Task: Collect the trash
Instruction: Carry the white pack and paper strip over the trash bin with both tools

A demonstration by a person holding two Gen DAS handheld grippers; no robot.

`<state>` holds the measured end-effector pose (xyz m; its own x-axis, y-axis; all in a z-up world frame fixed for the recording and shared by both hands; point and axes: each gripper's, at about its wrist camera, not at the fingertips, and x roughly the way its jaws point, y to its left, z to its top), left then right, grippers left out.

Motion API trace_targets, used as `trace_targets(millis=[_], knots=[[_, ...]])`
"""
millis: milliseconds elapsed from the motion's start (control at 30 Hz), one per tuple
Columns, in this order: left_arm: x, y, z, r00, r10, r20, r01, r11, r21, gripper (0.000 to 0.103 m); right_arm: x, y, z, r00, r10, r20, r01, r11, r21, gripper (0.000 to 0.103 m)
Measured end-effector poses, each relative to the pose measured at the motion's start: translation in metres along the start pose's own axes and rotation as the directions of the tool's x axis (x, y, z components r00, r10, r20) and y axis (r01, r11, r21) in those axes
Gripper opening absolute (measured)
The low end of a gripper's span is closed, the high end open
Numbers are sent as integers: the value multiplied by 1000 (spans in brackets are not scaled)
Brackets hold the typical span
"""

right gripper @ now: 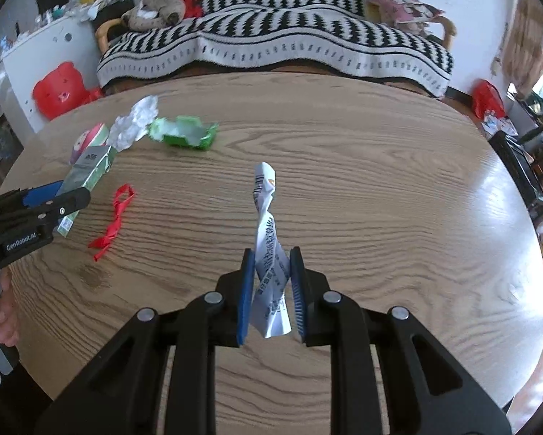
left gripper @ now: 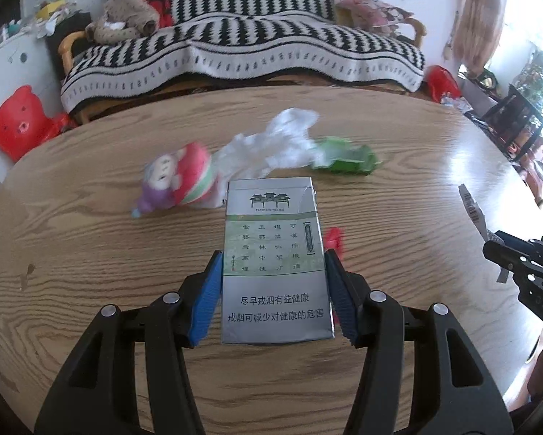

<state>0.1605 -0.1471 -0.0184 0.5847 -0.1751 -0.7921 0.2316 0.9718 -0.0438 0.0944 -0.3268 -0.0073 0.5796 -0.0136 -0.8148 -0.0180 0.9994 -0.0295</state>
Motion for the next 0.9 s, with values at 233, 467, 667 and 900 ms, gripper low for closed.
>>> trace_targets(millis=[233,467,667,900], knots=[[-14,-58,4,998,-57,23,55,996,66,54,-38,-56,-19,998,-47,39,44,995,92,20],[-24,-142,3,990,-139,24,134,978,158,54,-80,-131,-52,991,-118,65,102,973,208,20],[-29,-220,-8,977,-215,1,208,944,257,54,-116,-202,-96,980,-188,65,158,935,317,20],[-43,-319,-33,944,-327,-38,317,874,368,54,-158,-276,-153,964,-261,59,208,871,444,20]])
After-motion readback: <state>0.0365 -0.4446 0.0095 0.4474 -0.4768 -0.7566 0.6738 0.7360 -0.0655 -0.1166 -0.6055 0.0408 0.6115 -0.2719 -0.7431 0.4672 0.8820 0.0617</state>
